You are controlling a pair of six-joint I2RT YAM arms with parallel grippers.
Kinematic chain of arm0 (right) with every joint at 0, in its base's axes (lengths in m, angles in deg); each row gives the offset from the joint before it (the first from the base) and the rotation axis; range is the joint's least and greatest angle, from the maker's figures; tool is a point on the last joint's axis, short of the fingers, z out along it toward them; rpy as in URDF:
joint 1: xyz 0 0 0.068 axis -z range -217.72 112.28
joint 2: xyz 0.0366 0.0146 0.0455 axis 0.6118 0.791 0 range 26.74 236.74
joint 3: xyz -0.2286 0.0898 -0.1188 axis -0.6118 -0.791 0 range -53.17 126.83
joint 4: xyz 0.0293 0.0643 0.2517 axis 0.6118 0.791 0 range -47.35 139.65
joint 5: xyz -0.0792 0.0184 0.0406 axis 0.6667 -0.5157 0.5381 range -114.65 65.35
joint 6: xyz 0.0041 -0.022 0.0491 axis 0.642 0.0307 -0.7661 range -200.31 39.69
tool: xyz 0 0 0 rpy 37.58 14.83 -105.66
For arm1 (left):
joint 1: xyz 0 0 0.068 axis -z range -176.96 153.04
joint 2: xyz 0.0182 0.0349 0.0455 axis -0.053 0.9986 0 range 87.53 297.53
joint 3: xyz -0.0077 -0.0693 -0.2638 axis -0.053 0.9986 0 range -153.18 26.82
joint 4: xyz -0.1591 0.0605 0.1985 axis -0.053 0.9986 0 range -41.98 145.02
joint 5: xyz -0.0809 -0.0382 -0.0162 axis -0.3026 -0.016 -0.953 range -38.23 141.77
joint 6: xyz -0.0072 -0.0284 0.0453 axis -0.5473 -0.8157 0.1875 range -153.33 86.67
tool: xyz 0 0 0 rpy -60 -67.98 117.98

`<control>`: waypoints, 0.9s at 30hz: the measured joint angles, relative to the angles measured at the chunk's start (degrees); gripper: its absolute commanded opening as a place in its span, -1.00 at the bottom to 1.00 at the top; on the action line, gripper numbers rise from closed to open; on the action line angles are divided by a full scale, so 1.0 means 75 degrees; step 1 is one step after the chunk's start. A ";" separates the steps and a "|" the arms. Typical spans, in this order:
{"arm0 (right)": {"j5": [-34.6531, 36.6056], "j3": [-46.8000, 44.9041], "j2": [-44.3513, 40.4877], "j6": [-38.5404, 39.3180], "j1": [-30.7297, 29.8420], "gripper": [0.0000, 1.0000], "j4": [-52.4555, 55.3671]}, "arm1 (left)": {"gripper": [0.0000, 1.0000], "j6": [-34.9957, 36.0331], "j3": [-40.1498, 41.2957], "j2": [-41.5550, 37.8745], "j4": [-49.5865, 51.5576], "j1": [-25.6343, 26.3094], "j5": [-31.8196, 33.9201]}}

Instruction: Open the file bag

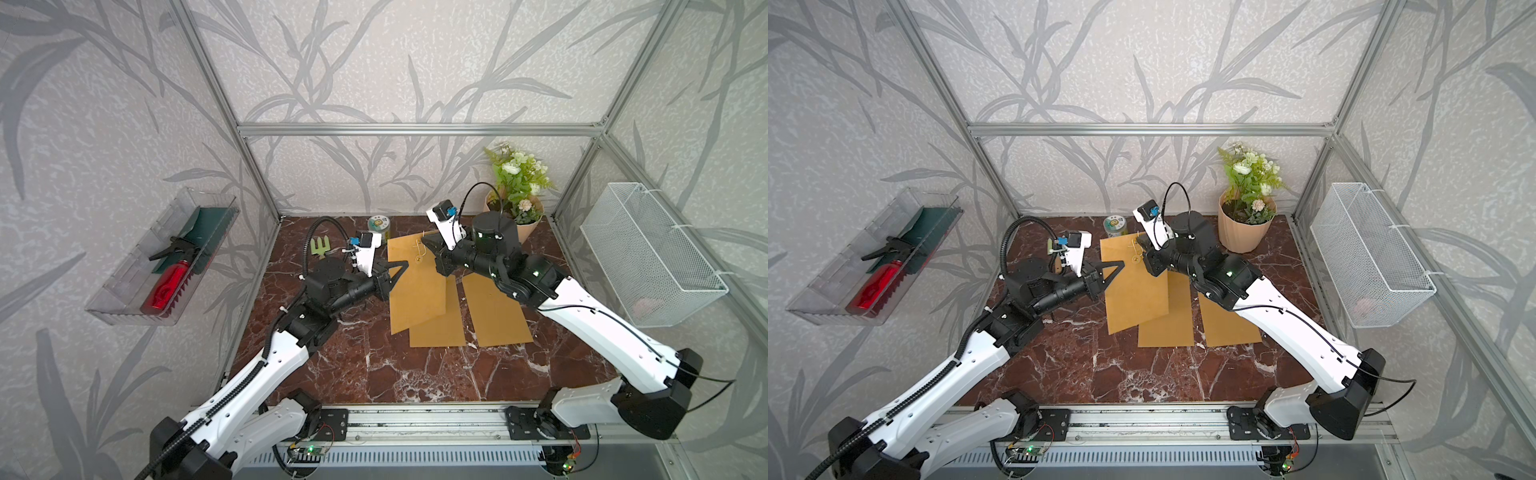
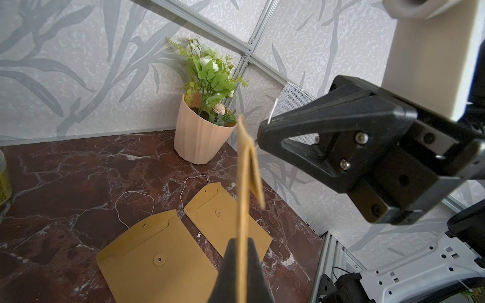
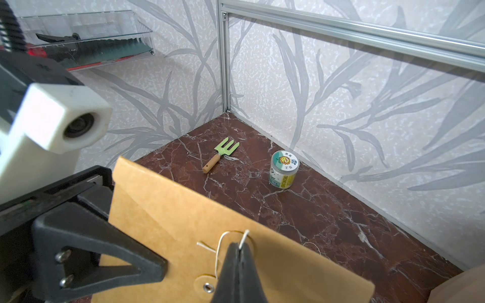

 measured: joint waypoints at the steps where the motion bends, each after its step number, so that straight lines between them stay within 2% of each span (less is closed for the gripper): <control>1: -0.0044 0.0026 0.0029 0.0000 0.0000 -1.00 0.0003 | -1.00 -0.0009 0.0009 0.0020 -0.0017 0.0000 -0.0023; 27: -0.1198 0.0321 0.0396 -0.0361 0.0006 -1.00 -0.0038 | -1.00 -0.0146 0.0026 0.0149 -0.0204 0.0006 -0.0163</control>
